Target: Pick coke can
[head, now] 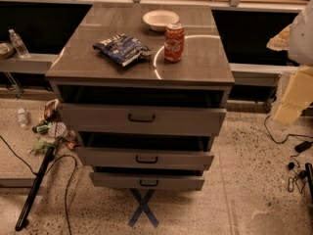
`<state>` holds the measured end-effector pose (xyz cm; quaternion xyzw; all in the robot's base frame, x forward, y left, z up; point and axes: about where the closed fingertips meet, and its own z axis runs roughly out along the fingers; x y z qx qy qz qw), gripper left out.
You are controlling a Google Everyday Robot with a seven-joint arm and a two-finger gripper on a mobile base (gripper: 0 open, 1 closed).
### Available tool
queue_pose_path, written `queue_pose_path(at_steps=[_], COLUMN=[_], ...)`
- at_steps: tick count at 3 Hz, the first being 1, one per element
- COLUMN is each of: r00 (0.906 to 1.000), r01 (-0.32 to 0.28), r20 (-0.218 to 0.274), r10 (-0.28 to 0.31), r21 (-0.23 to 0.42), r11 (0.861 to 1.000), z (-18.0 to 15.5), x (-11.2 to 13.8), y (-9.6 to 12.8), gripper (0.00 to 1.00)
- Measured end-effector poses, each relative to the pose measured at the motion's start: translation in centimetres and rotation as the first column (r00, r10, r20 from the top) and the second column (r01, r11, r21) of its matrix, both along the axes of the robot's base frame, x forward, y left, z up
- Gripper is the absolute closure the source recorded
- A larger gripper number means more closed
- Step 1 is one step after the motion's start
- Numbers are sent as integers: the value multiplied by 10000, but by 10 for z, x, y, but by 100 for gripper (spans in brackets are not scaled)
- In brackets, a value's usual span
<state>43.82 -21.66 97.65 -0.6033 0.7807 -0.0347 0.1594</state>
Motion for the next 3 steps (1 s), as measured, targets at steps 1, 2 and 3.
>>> queue_pose_path(at_steps=[1,2,3], r00=[10000,9982,9949], r01=[4,-16,-44], r20=[54,593,932], r10=[-4,-92,-383], r21=[151,1797,4194], r11=[9999,9837,9078], z=[0,-4,-24], x=[3,34,86], y=[1,15,44], gripper=[0,0,0])
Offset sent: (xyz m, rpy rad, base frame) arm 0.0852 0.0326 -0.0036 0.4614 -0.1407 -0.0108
